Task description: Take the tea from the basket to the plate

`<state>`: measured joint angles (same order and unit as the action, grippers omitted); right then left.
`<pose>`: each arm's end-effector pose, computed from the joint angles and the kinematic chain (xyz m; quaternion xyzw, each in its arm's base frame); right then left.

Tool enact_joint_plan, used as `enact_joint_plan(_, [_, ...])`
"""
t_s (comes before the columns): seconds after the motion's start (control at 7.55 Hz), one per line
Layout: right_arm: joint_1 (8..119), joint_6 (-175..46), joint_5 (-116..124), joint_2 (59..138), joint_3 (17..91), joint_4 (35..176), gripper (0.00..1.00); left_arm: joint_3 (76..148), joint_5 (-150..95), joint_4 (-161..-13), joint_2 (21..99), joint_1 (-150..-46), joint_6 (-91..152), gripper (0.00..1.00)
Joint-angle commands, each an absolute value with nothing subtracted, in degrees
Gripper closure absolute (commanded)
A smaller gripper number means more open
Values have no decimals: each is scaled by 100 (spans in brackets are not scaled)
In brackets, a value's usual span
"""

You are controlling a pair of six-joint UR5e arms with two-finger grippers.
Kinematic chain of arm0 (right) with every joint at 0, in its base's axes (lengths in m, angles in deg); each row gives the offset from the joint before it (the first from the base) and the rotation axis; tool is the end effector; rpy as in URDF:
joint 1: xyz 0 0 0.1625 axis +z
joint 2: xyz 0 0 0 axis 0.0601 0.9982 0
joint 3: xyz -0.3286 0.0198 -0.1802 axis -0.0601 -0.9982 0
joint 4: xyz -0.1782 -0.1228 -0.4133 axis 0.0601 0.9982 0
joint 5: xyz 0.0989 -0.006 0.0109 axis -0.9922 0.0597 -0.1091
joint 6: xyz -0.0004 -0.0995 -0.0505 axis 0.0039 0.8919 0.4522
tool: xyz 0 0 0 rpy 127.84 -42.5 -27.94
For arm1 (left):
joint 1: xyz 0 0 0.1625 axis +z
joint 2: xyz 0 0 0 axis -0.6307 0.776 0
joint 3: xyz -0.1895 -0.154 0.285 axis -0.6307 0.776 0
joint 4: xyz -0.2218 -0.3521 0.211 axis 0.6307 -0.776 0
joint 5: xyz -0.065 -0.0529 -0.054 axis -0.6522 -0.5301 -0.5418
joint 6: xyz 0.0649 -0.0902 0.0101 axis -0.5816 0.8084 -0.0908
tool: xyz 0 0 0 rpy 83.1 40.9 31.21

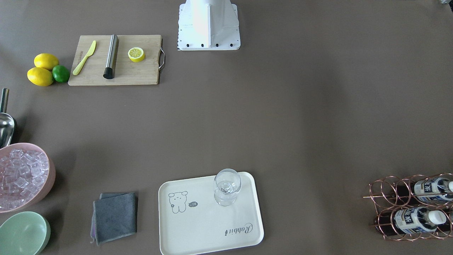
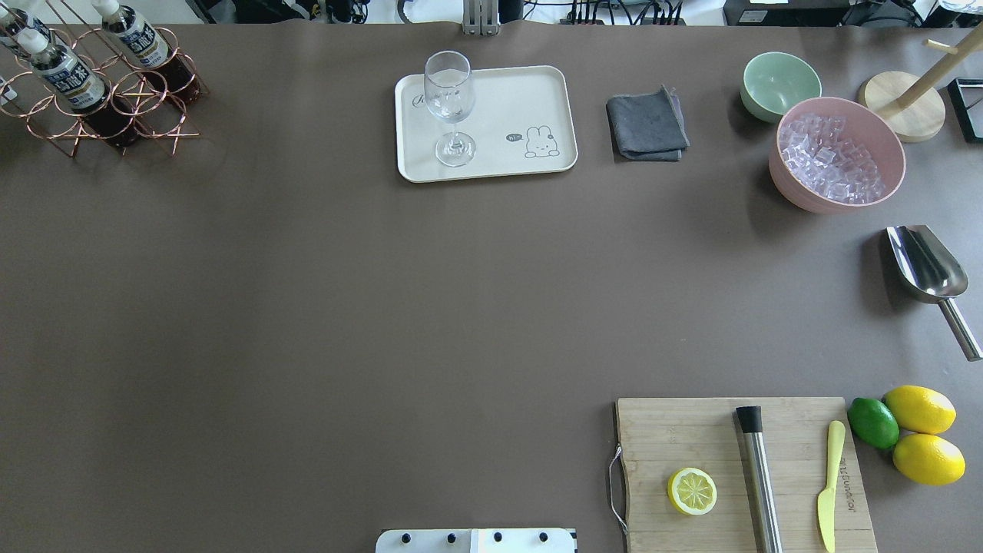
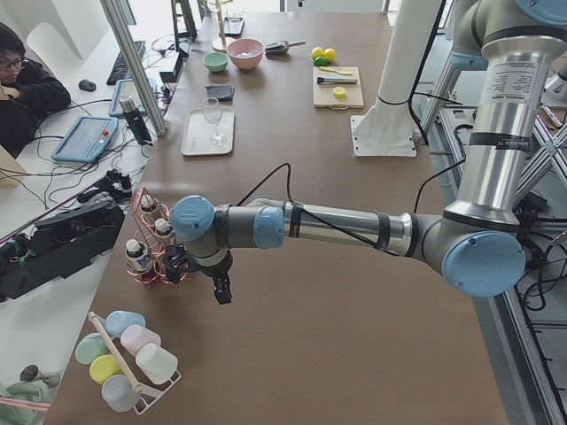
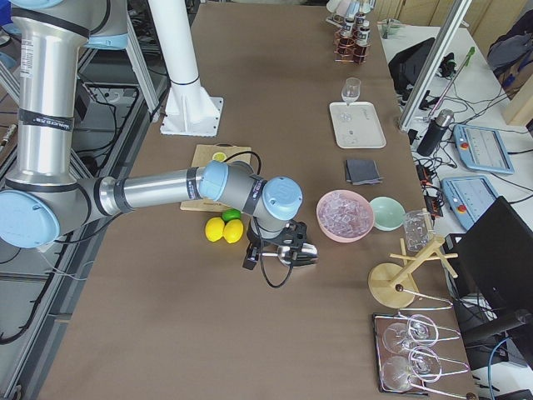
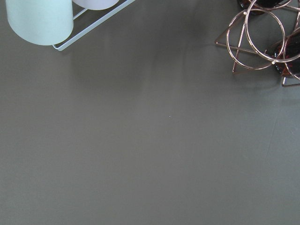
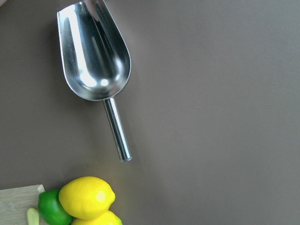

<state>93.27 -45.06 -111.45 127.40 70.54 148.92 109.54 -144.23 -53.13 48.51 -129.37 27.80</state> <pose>0.0483 -0.4519 0.5532 -0.1454 -0.4082 0.0469 0.9000 -0.0532 -0.5935 0.5632 -0.0541 0.4036 -0.1023 0.9076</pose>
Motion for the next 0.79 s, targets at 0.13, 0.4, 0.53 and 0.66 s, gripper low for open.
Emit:
enact_joint_plan(0.13, [9327,-4506,-11145,12740,7054,14892,0,11028,-14419,-5332,4780,-12937,2779,2])
enact_joint_plan(0.4, [9327,-4506,-11145,12740,7054,14892,0,11037,-14427,-5332,4780,-12937,2779,2])
enact_joint_plan(0.53, [9327,-4506,-11145,12740,7054,14892,0,11037,-14410,-5332,4780,-12928,2779,2])
enact_joint_plan(0.66, [9327,-4506,-11145,12740,7054,14892,0,11037,-14401,-5332,4763,-12936,2771,2])
